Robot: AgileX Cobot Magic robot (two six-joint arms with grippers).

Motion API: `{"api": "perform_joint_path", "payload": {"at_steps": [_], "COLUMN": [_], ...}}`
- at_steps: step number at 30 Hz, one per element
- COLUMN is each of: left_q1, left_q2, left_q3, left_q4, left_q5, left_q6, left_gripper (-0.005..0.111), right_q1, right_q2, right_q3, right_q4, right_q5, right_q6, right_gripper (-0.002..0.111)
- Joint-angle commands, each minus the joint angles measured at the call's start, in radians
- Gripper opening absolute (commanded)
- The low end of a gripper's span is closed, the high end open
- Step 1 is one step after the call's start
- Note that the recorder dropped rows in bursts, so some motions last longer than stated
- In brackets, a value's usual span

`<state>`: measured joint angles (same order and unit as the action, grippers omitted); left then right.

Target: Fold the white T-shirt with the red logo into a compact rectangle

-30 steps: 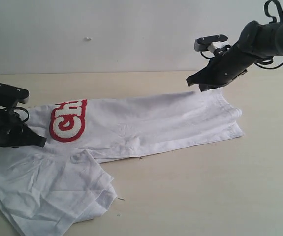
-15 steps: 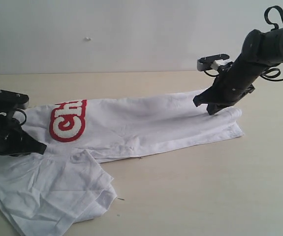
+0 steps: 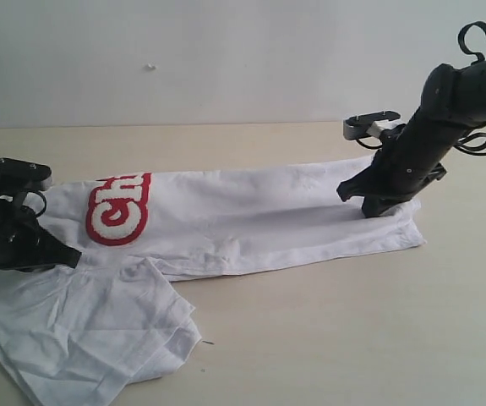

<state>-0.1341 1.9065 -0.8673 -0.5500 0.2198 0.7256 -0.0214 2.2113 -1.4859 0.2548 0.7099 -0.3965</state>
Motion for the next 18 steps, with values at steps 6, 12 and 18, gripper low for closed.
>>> {"api": "perform_joint_path", "payload": {"at_steps": [6, 12, 18], "left_q1": [-0.007, -0.007, -0.007], "left_q2": [0.006, -0.007, -0.132], "left_q3": [0.02, 0.041, 0.041], "left_q4": [-0.003, 0.011, -0.006], "left_q5": [0.061, 0.112, 0.113], "left_q6": [-0.006, -0.012, 0.002], "left_gripper": [0.0, 0.0, 0.0], "right_q1": [-0.001, -0.001, -0.001], "right_q2": [-0.12, -0.153, -0.143], "right_q3": [0.101, 0.146, 0.196], "right_q4": [-0.006, 0.0, 0.021], "right_q5": [0.013, 0.003, -0.18], "right_q6": [0.009, 0.017, 0.017], "right_gripper": [0.0, 0.0, 0.0]}}
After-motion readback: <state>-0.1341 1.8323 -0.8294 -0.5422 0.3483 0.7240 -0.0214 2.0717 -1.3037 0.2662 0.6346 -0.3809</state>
